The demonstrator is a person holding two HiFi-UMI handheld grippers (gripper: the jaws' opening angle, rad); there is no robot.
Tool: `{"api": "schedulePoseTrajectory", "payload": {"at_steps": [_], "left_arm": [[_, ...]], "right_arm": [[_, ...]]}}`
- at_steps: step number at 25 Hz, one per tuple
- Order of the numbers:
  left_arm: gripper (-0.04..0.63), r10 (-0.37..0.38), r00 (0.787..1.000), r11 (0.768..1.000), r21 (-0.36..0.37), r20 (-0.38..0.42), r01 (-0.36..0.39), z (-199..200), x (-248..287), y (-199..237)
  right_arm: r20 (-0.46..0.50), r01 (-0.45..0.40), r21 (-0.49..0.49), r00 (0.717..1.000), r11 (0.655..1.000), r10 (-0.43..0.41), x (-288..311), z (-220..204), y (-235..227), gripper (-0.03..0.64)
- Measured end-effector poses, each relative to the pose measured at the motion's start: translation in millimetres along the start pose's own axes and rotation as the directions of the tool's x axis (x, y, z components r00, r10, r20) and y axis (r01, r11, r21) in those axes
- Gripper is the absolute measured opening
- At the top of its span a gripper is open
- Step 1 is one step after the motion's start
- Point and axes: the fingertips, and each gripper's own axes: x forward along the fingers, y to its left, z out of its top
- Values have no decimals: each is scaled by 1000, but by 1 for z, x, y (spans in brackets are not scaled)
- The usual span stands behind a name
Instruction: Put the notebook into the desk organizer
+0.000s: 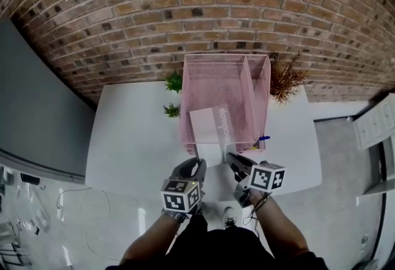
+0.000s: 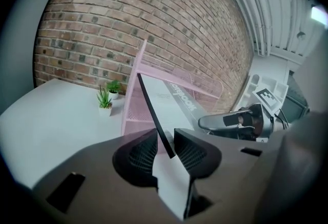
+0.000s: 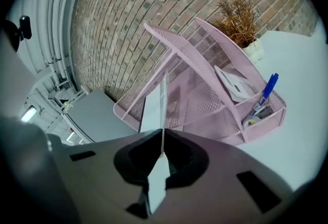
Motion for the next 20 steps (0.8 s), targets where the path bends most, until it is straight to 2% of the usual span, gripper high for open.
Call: {"api": "schedulePoseTrajectory", "payload": {"at_steps": [7,12,17,20], "left_arm": [[91,-2,1000,1000,29,-12,2,4,0,21],[91,-64,998,995,74,6,64,12,0,13],[91,-133,991,978,164,30,126,25,10,-3],[91,-156,987,970,191,30,147,29,19,-9]], "right_arm": [[88,16,35,996,999,-19,13,19,1,14],[125,33,38,991,999,-38,20,31,-2,14],[144,58,15,988,998,-60,27,36,-2,15],[147,72,1,987,997,-71,29,39,0,15]]}}
